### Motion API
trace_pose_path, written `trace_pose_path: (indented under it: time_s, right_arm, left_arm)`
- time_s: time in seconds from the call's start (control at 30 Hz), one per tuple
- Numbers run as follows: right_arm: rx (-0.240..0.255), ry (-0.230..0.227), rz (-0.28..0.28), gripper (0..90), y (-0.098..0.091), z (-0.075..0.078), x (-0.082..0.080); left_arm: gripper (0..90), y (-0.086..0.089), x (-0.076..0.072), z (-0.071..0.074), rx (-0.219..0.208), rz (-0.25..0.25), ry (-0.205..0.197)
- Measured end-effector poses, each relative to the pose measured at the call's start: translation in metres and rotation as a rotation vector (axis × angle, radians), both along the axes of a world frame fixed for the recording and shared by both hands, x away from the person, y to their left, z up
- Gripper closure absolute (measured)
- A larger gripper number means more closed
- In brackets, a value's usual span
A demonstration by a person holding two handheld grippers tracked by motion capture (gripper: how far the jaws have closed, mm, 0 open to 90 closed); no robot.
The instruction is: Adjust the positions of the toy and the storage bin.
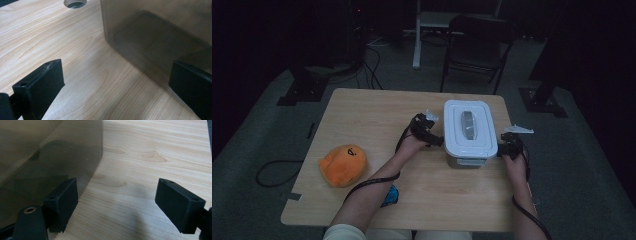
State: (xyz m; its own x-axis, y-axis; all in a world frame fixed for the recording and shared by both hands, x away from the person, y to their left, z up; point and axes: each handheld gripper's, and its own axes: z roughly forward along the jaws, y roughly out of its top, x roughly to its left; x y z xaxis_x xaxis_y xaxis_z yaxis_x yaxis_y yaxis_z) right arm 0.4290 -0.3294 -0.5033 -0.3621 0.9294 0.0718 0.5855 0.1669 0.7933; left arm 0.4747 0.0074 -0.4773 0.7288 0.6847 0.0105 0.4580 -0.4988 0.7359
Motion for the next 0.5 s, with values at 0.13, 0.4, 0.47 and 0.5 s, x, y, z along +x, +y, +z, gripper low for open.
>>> trace_pose_path:
  time_s: [0.13,0.4,0.47,0.5]
  right_arm:
    - [0.032,0.002,0.019,21.4,0.005,-0.002,0.001]
    - [0.027,-0.019,0.082,22.6,0.024,0.004,0.002]
    - [0.016,-0.022,0.101,23.0,0.032,0.005,0.003]
    - [0.01,-0.022,0.111,23.0,0.036,0.005,0.004]
  left_arm:
    - [0.5,0.004,-0.002,0.005,0.022,-0.007,-0.006]
    - [0.5,0.027,-0.01,0.008,0.038,-0.002,-0.006]
    - [0.6,0.036,-0.013,0.01,0.038,0.005,-0.006]
    - [0.5,0.04,-0.015,0.01,0.037,0.008,-0.003]
